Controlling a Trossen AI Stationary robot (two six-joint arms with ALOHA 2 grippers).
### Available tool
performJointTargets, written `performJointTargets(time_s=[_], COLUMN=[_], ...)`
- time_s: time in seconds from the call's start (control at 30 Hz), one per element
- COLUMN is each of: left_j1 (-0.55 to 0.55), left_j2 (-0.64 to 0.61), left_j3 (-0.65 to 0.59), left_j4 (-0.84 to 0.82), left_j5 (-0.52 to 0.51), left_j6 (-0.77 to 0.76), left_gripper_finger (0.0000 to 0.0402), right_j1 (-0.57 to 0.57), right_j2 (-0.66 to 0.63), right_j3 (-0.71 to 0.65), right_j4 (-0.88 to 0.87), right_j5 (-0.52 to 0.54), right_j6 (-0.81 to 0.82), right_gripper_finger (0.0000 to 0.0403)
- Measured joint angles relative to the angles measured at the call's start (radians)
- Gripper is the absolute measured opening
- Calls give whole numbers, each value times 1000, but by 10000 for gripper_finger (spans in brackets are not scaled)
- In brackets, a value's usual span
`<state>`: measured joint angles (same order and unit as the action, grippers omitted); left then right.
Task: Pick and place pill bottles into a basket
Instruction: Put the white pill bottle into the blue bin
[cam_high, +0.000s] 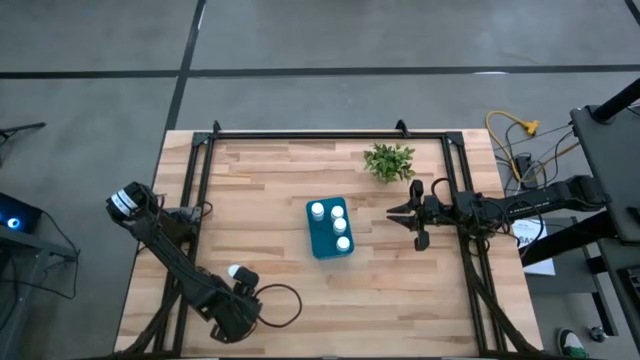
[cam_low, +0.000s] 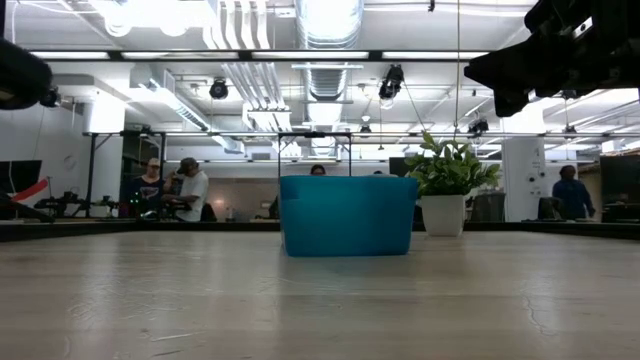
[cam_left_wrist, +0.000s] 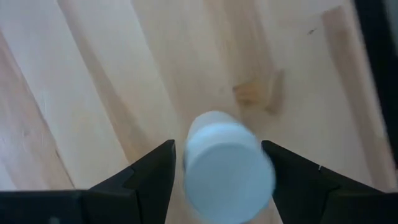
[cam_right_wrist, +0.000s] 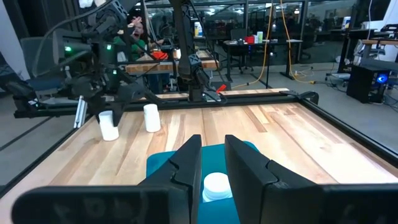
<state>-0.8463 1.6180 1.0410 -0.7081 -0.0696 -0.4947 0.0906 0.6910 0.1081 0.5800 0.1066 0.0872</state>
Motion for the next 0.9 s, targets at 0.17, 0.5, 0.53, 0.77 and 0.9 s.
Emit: performJointTargets(time_s=[0.17,0.5,0.53,0.77,0.9], left_j1=[0,0,0,2,2], left_j2=[0,0,0,0,0], left_j3=[-22,-21,-21,-21,-21], left_j4=[-5,30,31,47,46], left_j5=[0,0,0,-33,-37], left_j6=[-23,-23,-23,-24,-24], left_gripper_finger=[217,217,217,217,216], right_j1=[0,0,0,0,0], right_j2=[0,0,0,0,0], right_j3=[0,0,0,0,0], right_j4=[0,0,0,0,0], right_j5=[0,1,1,8,9], right_j6=[0,7,7,7,7], right_gripper_finger=[63,63,63,63,63])
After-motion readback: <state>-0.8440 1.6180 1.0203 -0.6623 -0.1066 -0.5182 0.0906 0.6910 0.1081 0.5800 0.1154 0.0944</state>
